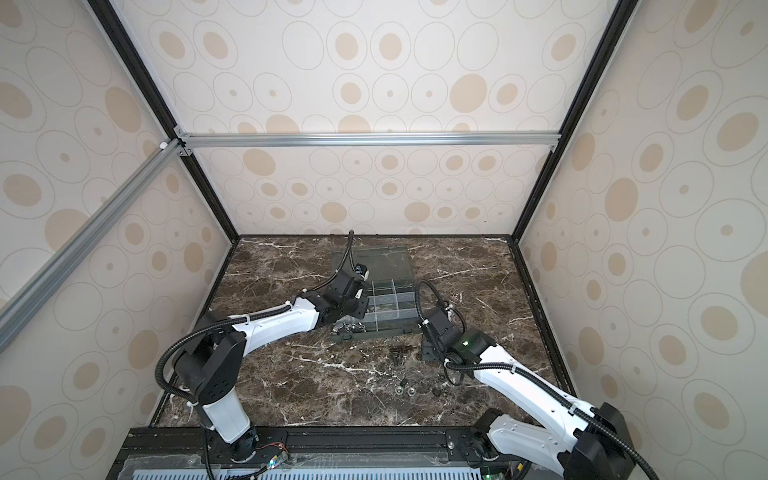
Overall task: Sort the screws and nuts into containers
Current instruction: Place the nut into the container.
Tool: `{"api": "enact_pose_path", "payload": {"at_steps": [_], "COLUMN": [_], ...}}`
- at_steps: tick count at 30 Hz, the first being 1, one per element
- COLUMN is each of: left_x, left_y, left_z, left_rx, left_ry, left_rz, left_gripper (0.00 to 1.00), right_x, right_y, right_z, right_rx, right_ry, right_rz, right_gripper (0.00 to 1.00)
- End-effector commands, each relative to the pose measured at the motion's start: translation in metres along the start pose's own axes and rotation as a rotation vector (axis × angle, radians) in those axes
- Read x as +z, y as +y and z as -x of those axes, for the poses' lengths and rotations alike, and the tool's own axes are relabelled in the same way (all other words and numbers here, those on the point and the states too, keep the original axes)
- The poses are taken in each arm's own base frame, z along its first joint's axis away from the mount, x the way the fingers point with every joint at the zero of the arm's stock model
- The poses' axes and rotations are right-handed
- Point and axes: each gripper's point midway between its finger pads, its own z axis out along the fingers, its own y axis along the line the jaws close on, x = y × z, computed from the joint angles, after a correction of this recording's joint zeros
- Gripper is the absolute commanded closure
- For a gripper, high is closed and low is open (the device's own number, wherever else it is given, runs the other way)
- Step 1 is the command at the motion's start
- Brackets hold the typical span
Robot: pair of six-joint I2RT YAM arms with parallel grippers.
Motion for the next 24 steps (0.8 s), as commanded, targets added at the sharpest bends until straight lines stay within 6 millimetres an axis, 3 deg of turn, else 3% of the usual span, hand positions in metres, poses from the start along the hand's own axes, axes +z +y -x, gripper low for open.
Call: {"api": "enact_pose_path", "payload": {"at_steps": [1,7,14,24], "left_x": [0.006,0.015,0.005,-0.025], "left_y": [0.002,0.006,0.009,0.011], "left_z": [0.017,0.015,0.017,0.017], "left_rx": [0.008,-0.006,-0.024,-0.074], "left_ry": [-0.022,-0.008,-0.03,-0.089], "left_rz": [-0.016,-0.019,-0.019,-0.053], "left_gripper": [0.79,0.71,0.49,0.46], "right_x": [-0.004,-0.002,-0.001,0.002], "right_y": [-0.006,-0.004,-0.002,-0.001], "right_z": [-0.001,-0.002,0.0,-0.002], "right_rx": [0.021,0.02,0.015,0.009], "right_ry": [0.012,0.023,0.023,0.034], "right_rz": [-0.018,-0.013,-0.013,-0.016], "right_gripper": [0.49,0.49,0.49,0.49]}}
